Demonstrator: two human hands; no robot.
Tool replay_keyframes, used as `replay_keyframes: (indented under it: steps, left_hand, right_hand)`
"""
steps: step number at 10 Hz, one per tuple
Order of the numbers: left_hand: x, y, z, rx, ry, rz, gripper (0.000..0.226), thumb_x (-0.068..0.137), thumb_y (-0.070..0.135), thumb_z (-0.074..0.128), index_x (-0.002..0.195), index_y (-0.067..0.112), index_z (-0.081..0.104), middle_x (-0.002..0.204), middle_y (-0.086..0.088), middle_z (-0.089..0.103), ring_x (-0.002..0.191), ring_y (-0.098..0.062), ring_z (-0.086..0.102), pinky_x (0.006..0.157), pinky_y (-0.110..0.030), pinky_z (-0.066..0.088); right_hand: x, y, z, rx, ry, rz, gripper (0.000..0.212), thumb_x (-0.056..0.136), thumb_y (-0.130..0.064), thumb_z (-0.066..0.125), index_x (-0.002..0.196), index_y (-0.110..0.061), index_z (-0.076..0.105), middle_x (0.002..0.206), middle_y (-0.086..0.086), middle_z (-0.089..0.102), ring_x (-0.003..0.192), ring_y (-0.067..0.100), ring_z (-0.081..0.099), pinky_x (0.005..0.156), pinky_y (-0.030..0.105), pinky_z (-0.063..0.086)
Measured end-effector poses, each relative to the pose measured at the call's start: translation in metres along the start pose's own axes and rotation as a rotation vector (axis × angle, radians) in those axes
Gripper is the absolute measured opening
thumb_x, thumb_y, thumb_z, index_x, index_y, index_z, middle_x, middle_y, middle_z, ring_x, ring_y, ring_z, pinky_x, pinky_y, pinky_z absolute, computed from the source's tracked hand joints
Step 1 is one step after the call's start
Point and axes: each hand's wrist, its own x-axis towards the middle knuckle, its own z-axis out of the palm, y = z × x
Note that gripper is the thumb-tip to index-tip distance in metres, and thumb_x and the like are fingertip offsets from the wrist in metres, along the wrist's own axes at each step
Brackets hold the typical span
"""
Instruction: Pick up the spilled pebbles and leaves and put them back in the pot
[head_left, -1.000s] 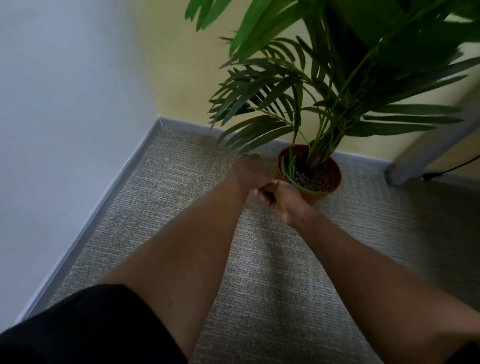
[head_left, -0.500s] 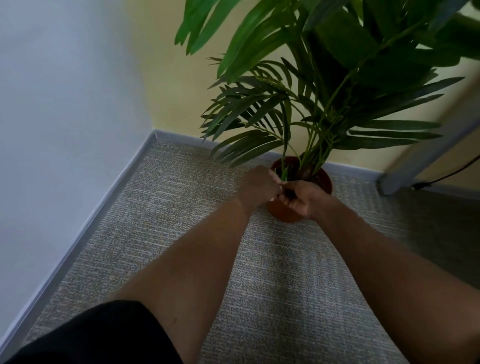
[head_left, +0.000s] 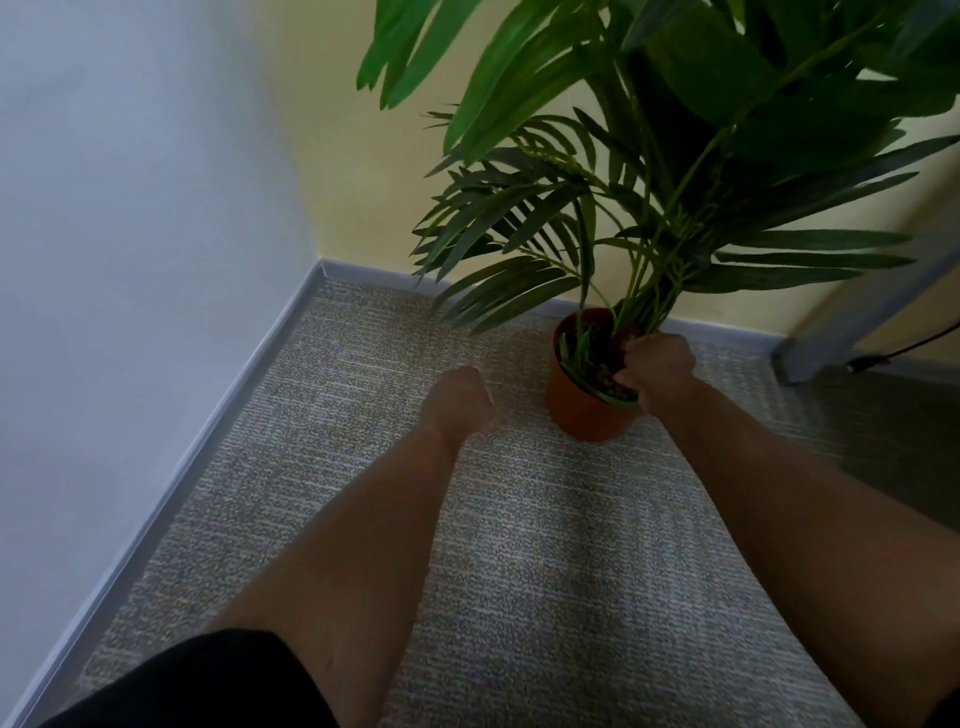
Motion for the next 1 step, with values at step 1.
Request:
replay_keyframes:
  steps: [1]
  left_hand:
    - [-0.0048,-0.0305,-0.0039,0.156,0.071,-0.064,0.026,0.087,0.015,0.057,0.11,0.005,0.066,0.115,-0.014,0.068,0.108,-0.03,0.065,0.094,-0.042,0.054]
  right_hand:
    - [-0.0176,0.0078,0.0217,-0.049,0.123,-0.108,0.011,0.091,-0.012,0.053,0.092,-0.016,0.063,0.098,0.01,0.069,0.086,0.024,0.065,0.085,0.045,0.059]
